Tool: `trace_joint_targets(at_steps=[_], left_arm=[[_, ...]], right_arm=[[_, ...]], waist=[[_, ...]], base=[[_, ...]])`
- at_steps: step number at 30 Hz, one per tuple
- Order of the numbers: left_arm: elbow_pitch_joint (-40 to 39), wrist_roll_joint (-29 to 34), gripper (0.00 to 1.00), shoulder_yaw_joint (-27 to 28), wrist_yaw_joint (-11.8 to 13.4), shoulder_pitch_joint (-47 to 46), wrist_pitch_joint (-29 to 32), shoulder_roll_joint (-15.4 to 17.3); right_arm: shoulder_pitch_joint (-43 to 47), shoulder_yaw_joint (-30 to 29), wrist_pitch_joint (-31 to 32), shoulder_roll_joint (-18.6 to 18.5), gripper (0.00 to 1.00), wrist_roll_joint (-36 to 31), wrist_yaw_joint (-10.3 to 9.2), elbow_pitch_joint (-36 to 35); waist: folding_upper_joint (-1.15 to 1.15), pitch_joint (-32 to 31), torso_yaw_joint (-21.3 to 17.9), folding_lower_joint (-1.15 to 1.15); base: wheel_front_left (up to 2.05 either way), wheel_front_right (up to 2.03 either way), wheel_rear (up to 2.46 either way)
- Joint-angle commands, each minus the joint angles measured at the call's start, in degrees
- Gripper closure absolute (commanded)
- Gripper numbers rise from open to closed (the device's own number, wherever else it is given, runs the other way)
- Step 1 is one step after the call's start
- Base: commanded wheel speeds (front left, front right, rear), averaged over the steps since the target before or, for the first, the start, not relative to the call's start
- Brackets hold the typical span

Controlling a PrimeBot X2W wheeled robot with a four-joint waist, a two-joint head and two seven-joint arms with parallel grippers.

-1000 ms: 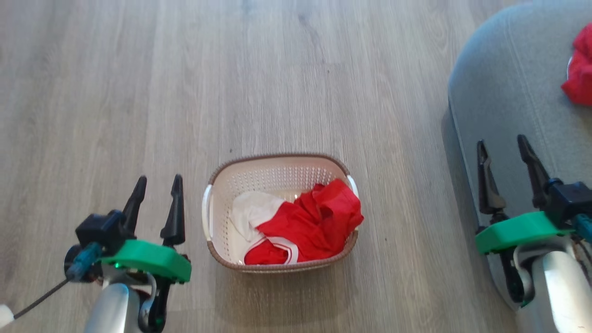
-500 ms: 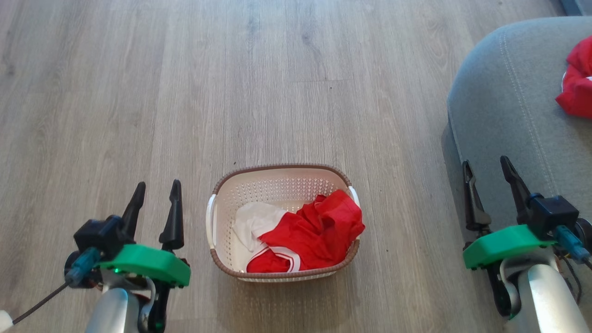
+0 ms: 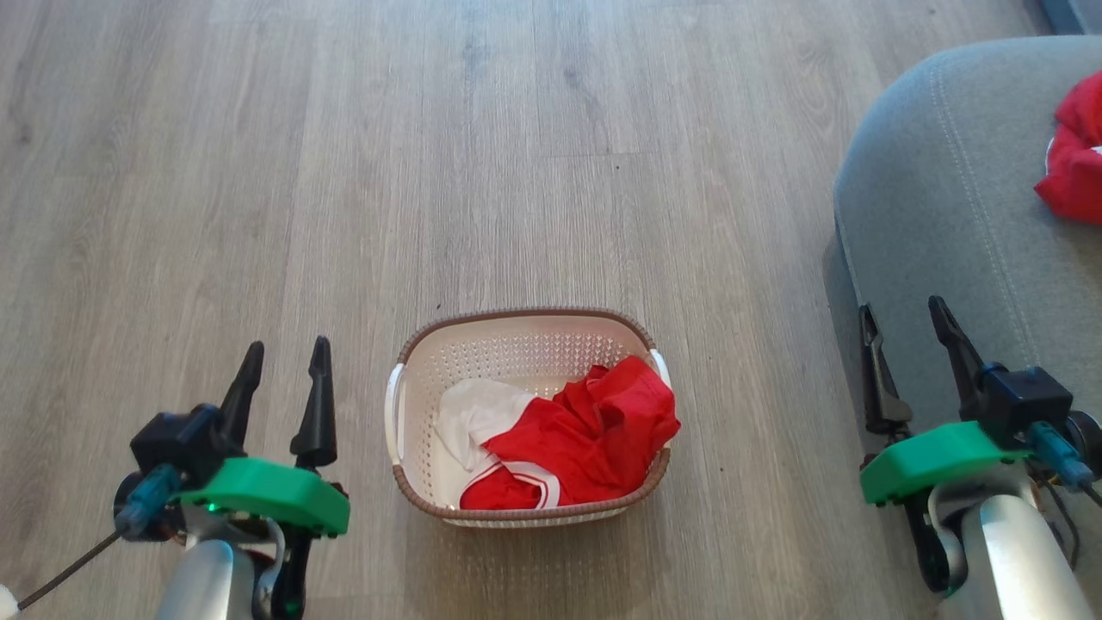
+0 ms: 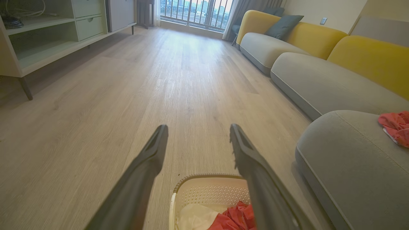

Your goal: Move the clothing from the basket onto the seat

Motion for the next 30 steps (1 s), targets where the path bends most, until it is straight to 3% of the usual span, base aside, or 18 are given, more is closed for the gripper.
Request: trace_joint_targets(at_steps=[1, 19, 30], left_arm=[[-2.07, 0.15, 0.0, 2.19, 0.0, -1.55, -0.3, 0.45], [-2.92, 0.66, 0.0, 2.63, -0.14, -1.49, -0.3, 0.45], [-2.02, 2.08, 0.0, -0.68, -0.55, -5.52, -0.3, 0.45]], right_arm=[[-0.99, 1.19, -0.38, 0.02, 0.0, -0.67, -0.01, -1.53], [-1.14, 1.16, -0.38, 0.47, 0.0, -0.24, -0.01, -1.55], [-5.04, 0.21, -0.38, 0.43, 0.0, 0.1, -0.01, -4.75]], waist=[[0.0, 0.0, 0.0, 0.0], [0.0, 0.31, -0.4, 0.0], [0.0, 7.95, -2.14, 0.0]], base=[[0.0, 0.0, 0.0], [0.0, 0.0, 0.0], [0.0, 0.0, 0.0]])
